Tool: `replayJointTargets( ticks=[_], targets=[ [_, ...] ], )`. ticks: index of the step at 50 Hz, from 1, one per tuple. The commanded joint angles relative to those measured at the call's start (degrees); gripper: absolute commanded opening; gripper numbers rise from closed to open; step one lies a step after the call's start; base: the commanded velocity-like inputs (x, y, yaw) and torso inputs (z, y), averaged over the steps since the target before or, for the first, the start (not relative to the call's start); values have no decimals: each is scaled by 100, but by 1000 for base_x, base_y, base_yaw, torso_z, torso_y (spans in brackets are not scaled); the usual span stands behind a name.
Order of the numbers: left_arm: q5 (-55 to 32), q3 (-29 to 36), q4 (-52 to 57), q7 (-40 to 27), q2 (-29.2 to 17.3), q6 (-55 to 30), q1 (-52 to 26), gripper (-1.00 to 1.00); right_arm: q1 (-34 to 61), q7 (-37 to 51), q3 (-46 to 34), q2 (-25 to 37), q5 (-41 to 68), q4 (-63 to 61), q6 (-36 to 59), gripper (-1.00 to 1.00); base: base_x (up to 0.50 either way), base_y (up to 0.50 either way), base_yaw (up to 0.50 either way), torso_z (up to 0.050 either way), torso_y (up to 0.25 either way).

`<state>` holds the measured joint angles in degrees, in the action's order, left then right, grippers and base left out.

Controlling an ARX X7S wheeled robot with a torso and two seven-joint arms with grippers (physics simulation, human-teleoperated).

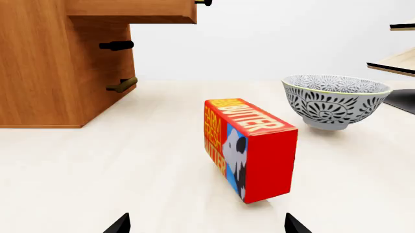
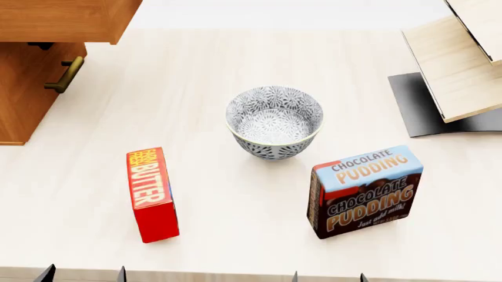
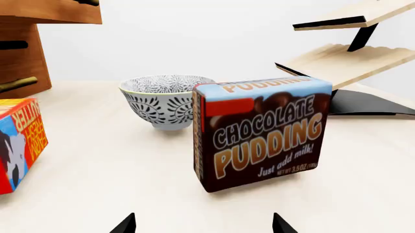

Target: Close the top drawer of the cabinet.

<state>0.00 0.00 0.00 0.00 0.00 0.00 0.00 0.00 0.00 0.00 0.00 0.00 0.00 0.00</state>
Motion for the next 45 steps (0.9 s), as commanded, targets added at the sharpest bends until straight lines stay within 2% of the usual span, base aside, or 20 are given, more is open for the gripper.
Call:
replayJointTargets(
  ticks=[1,13,14,19,20,23,24,25,26,27,29,30,35,36,40,42,45],
  targets=[
    [-60,71,18,-71,-60,-16,2,100,1,97,-97,75,74,-8,8,100,0,0,0,0,0],
    [-232,406,33,-186,-300,205,74,100,-20,339,-368,280,214,35,-95,100,0,0,0,0,0],
    [-303,398,-68,-180,-299,93,42,100,79,451,-557,352,-166,68,428,100,0,0,0,0,0],
    [-417,419,-7,-217,-348,34,35,100,77,483,-514,367,11,-63,491,100,0,0,0,0,0],
    [-434,477,141,-181,-418,-594,-48,100,121,479,-425,341,179,-197,798,100,0,0,0,0,0],
    [-445,464,460,-291,-462,-1072,-121,100,170,643,-373,351,171,-429,960,100,0,0,0,0,0],
    [-624,407,949,-268,-502,-1686,-167,100,177,657,-361,369,210,-792,1234,100,0,0,0,0,0],
    [-636,413,977,-279,-511,-1710,-164,100,186,656,-353,385,254,-1000,1441,100,0,0,0,0,0],
    [-731,385,1445,-303,-556,-2173,-200,100,204,651,-339,401,308,-1188,1632,100,0,0,0,0,0],
    [-881,331,2114,-356,-606,-2873,-301,100,304,670,-280,428,404,-1625,2182,100,0,0,0,0,0],
    [-1193,203,2852,-378,-649,-3707,-478,100,421,568,-234,513,637,-2168,2869,100,0,0,0,0,0],
    [-1523,49,3454,-419,-694,-4566,-799,100,664,610,-85,552,856,-2720,3729,100,0,0,0,0,0],
    [-1769,-52,4360,-674,-840,-6077,-1459,100,1124,791,28,722,1013,-3773,5241,100,0,0,0,0,0],
    [-2032,-268,4561,-635,-783,-6673,-1643,100,1270,829,99,737,1076,-3976,5636,100,0,0,0,0,0],
    [-2525,-828,4930,-560,-634,-7753,-2128,100,1626,898,150,834,1170,-4509,6316,100,0,0,0,0,0],
    [-2619,-978,4989,-561,-626,-8025,-2339,100,1825,863,214,854,1297,-4808,6739,100,0,0,0,0,0],
    [-2594,-980,4900,-606,-649,-7990,-2411,100,2051,1092,147,925,1142,-4944,6913,100,0,0,0,0,0]
  ],
)
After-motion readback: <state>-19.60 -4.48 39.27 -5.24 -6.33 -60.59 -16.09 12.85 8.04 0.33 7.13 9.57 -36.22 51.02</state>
